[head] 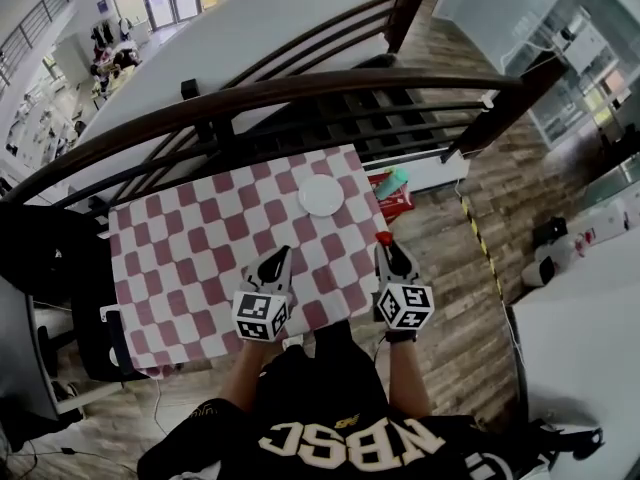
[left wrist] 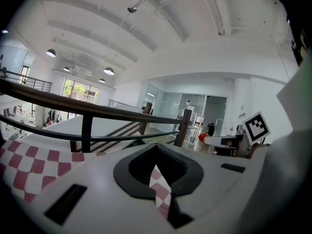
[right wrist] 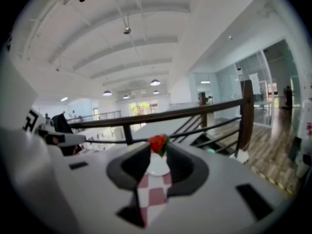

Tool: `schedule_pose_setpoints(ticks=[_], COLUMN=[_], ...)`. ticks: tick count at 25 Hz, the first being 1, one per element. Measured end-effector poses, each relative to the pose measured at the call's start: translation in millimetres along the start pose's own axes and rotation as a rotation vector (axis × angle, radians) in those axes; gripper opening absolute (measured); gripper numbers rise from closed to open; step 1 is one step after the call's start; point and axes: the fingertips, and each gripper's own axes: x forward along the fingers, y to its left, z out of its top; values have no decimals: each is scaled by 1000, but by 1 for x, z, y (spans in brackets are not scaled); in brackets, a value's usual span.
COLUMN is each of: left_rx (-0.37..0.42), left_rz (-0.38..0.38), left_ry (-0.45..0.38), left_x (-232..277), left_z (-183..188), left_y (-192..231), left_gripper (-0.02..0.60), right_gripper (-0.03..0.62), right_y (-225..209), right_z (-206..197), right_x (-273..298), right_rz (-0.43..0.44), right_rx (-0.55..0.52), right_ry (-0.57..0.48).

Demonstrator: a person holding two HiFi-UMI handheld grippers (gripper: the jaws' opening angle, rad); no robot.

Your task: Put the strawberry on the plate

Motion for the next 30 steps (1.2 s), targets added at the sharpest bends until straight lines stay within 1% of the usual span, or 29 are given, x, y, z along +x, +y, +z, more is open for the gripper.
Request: schedule_pose_setpoints(ticks=[6, 9, 14, 21, 27, 30], left_rx=[0, -5, -2, 16, 32, 38], left_rz=[33, 38, 19, 10, -4, -5], left_ry=[110, 147, 218, 258, 283, 293], left_x=[27, 41, 61, 96, 116, 127], left_z=[-35, -48, -70, -86, -97, -105], left_y=[11, 19, 22, 41, 56, 60], left_gripper=[14, 14, 14, 13, 14, 12], right_gripper=[107, 107, 107, 107, 107, 107], right_y=[-52, -62, -76, -87, -86, -75], right_z=[-27, -36, -49, -61, -79, -90], right_x=[25, 42, 62, 116, 169, 195], right_rz=[-26, 13, 75, 218, 366, 461], right_rx=[-17, -81, -148, -291, -547, -631], right_ry=[73, 115, 190, 279, 360, 385])
